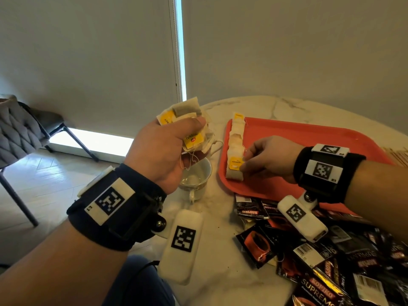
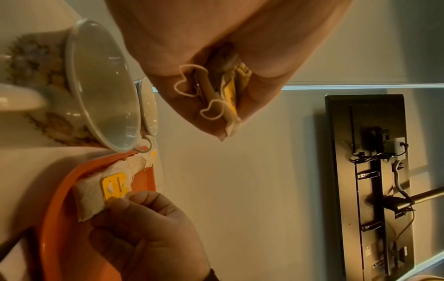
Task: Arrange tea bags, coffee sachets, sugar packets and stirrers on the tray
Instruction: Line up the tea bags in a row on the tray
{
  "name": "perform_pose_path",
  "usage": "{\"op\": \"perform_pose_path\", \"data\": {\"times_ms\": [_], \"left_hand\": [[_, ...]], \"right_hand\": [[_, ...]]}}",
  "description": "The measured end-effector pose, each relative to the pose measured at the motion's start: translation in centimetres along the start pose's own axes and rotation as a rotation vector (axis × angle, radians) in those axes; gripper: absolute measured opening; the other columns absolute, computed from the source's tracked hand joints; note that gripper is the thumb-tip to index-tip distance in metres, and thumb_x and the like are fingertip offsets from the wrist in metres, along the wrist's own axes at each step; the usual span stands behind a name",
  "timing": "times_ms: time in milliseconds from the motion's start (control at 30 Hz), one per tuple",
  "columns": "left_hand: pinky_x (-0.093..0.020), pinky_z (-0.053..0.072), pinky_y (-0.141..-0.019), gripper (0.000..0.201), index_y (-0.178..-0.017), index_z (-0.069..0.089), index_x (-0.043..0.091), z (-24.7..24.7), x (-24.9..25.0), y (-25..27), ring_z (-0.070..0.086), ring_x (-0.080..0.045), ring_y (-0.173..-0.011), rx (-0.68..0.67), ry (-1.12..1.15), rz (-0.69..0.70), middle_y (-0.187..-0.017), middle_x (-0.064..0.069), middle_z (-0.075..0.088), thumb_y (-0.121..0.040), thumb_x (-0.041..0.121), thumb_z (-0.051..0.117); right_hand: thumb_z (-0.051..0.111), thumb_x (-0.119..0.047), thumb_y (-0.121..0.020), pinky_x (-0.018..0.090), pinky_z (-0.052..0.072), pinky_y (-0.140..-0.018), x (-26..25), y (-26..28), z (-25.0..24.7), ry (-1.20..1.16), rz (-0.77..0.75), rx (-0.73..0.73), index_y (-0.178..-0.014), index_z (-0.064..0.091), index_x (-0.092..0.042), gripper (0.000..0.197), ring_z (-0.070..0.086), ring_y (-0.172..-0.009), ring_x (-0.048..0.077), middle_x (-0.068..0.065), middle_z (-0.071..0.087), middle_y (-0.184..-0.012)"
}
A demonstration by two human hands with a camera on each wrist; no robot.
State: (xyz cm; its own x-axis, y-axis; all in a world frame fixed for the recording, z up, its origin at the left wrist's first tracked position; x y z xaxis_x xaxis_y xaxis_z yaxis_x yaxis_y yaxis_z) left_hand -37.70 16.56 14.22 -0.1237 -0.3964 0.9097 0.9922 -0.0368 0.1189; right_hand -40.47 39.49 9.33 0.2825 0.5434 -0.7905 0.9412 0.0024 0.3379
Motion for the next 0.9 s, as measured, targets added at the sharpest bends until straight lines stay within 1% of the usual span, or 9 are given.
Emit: {"op": "perform_pose_path", "data": {"times_ms": [100, 233, 367, 467, 533, 633, 733, 800, 900], "left_hand": [[-0.03, 0.058, -0.055, 0.034, -0.126, 0.068, 0.015, 0.1, 0.0, 0.3, 0.079, -0.029, -0.091, 0.005, -0.013, -0.001, -0.106, -0.012, 0.078, -0.093, 0.011, 0.075], [-0.03, 0.057, -0.055, 0.033, -0.126, 0.068, 0.015, 0.4, 0.2, 0.7, 0.079, -0.031, -0.096, -0.011, -0.03, 0.006, -0.107, -0.012, 0.078, -0.094, 0.011, 0.074], [-0.029, 0.057, -0.055, 0.024, -0.118, 0.07, 0.016, 0.8, 0.4, 1.5, 0.079, -0.024, -0.085, -0.012, -0.02, 0.0, -0.097, -0.008, 0.077, -0.095, 0.01, 0.073], [-0.03, 0.058, -0.058, 0.029, -0.123, 0.068, 0.014, 1.2, 0.5, 2.0, 0.079, -0.029, -0.094, -0.02, -0.017, -0.002, -0.103, -0.011, 0.077, -0.095, 0.01, 0.073], [-0.031, 0.059, -0.06, 0.037, -0.132, 0.064, 0.011, 1.5, 0.6, 2.5, 0.078, -0.033, -0.101, -0.022, -0.01, -0.01, -0.111, -0.014, 0.076, -0.096, 0.009, 0.072], [-0.028, 0.058, -0.056, 0.034, -0.131, 0.063, 0.008, 1.9, 0.7, 3.5, 0.075, -0.035, -0.108, -0.025, 0.003, -0.025, -0.109, -0.015, 0.074, -0.097, 0.006, 0.068], [-0.025, 0.056, -0.052, 0.023, -0.12, 0.064, 0.011, 2.0, 0.7, 4.8, 0.076, -0.032, -0.106, -0.041, 0.02, -0.036, -0.098, -0.011, 0.073, -0.098, 0.004, 0.066], [-0.023, 0.054, -0.05, 0.02, -0.118, 0.064, 0.011, 1.9, 0.8, 5.5, 0.076, -0.027, -0.095, -0.045, 0.017, -0.036, -0.092, -0.009, 0.073, -0.099, 0.004, 0.065], [-0.022, 0.053, -0.048, 0.02, -0.118, 0.063, 0.01, 1.9, 1.0, 6.4, 0.074, -0.023, -0.084, -0.04, 0.026, -0.035, -0.087, -0.008, 0.072, -0.099, 0.004, 0.064]], "right_hand": [[0.08, 0.0, -0.081, 0.058, 0.054, -0.098, 0.6, 0.0, 0.7, 0.008, 0.031, -0.054, -0.09, 0.072, -0.005, 0.013, 0.077, -0.09, 0.033, 0.017, 0.078, -0.085], [0.079, 0.002, -0.082, 0.052, 0.059, -0.093, 1.0, 0.3, 0.8, -0.011, 0.032, -0.067, -0.093, 0.072, -0.005, 0.015, 0.076, -0.09, 0.033, 0.017, 0.078, -0.087], [0.081, -0.01, -0.084, 0.037, 0.06, -0.07, -0.4, 1.3, -0.9, 0.018, -0.018, -0.008, -0.096, 0.074, -0.012, 0.014, 0.075, -0.08, 0.024, 0.009, 0.078, -0.091], [0.084, -0.027, -0.082, 0.031, 0.055, -0.065, -3.2, 3.9, -2.1, 0.264, -0.184, 0.028, -0.09, 0.077, -0.024, 0.01, 0.068, -0.076, 0.013, -0.001, 0.076, -0.088], [0.083, -0.04, -0.08, 0.029, 0.055, -0.07, -4.3, 6.6, -0.6, 0.477, -0.267, -0.105, -0.091, 0.077, -0.033, 0.015, 0.067, -0.081, 0.008, -0.009, 0.075, -0.09], [0.085, -0.062, -0.066, 0.023, 0.048, -0.079, -3.3, 9.8, 2.6, 0.821, -0.279, -0.307, -0.114, 0.067, -0.044, 0.054, 0.059, -0.094, -0.001, -0.022, 0.064, -0.11], [0.083, -0.076, -0.054, 0.035, 0.054, -0.092, -1.6, 11.7, 4.7, 1.108, -0.322, -0.397, -0.136, 0.048, -0.05, 0.093, 0.052, -0.111, 0.008, -0.02, 0.047, -0.126], [0.082, -0.075, -0.054, 0.041, 0.056, -0.088, -0.9, 12.3, 5.3, 1.237, -0.353, -0.389, -0.135, 0.043, -0.05, 0.093, 0.051, -0.111, 0.012, -0.017, 0.043, -0.127], [0.079, -0.056, -0.069, 0.04, 0.059, -0.078, -1.2, 12.5, 5.5, 1.251, -0.393, -0.303, -0.129, 0.047, -0.046, 0.068, 0.057, -0.101, 0.014, -0.015, 0.049, -0.121]]}}
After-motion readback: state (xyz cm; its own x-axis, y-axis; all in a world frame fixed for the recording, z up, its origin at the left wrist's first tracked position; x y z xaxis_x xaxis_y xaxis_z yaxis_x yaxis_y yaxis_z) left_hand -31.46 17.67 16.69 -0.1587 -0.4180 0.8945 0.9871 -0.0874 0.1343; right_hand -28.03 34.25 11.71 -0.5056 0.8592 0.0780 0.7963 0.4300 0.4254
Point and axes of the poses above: each hand's wrist, its own y-axis away from the middle knuckle, its own z-axis out of the palm, x = y × z, the point moved 6 cm from there along -y, towards the middle knuckle
